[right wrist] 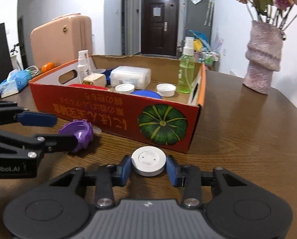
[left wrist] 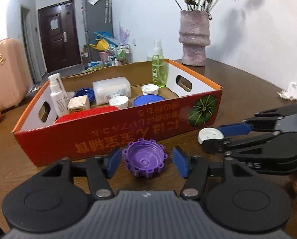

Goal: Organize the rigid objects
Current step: 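Grasp the purple ribbed cap with the left tool while the right tool grasps a white round cap, then drop the purple cap into the box with the left tool while the right tool drops the white cap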

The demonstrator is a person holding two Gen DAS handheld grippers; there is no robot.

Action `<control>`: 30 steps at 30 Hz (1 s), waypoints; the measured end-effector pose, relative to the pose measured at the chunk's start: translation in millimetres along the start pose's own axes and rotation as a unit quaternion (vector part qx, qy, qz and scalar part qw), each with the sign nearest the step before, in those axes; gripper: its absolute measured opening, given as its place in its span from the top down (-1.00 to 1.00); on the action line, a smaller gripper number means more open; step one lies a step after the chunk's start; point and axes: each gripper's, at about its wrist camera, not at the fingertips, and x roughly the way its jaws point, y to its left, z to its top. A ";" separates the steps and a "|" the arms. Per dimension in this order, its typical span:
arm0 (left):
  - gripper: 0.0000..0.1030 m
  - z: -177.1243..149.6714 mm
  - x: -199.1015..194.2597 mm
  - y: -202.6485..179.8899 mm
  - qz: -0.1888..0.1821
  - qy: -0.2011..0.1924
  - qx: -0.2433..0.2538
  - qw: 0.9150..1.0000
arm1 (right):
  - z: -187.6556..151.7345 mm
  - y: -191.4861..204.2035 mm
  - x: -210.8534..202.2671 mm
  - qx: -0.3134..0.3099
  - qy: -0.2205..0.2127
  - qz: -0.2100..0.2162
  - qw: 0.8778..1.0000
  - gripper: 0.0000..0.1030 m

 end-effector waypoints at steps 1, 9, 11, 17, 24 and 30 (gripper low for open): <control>-0.39 0.1 5.0 -0.7 0.007 0.004 0.005 1.000 | -1.8 -1.0 -5.3 0.009 -0.005 0.002 1.000 0.27; -0.04 -1.9 16.8 5.4 -0.005 0.027 -0.013 1.000 | -17.1 7.7 -43.6 0.014 -0.025 0.000 1.000 0.27; -0.04 -3.8 -3.1 5.7 0.001 0.009 -0.012 1.000 | -20.9 12.5 -53.5 0.006 -0.028 -0.001 1.000 0.27; -0.04 -30.5 -60.4 4.3 -0.001 0.012 -0.039 0.999 | -27.2 28.6 -78.5 0.013 -0.051 0.016 0.998 0.27; -0.05 -43.2 -99.6 18.6 0.018 -0.004 -0.052 0.998 | -23.9 58.7 -95.0 -0.005 -0.070 0.026 0.997 0.27; -0.05 -20.6 -95.3 48.7 -0.041 0.001 -0.093 0.995 | -16.9 61.2 -104.4 -0.006 -0.082 0.011 0.997 0.27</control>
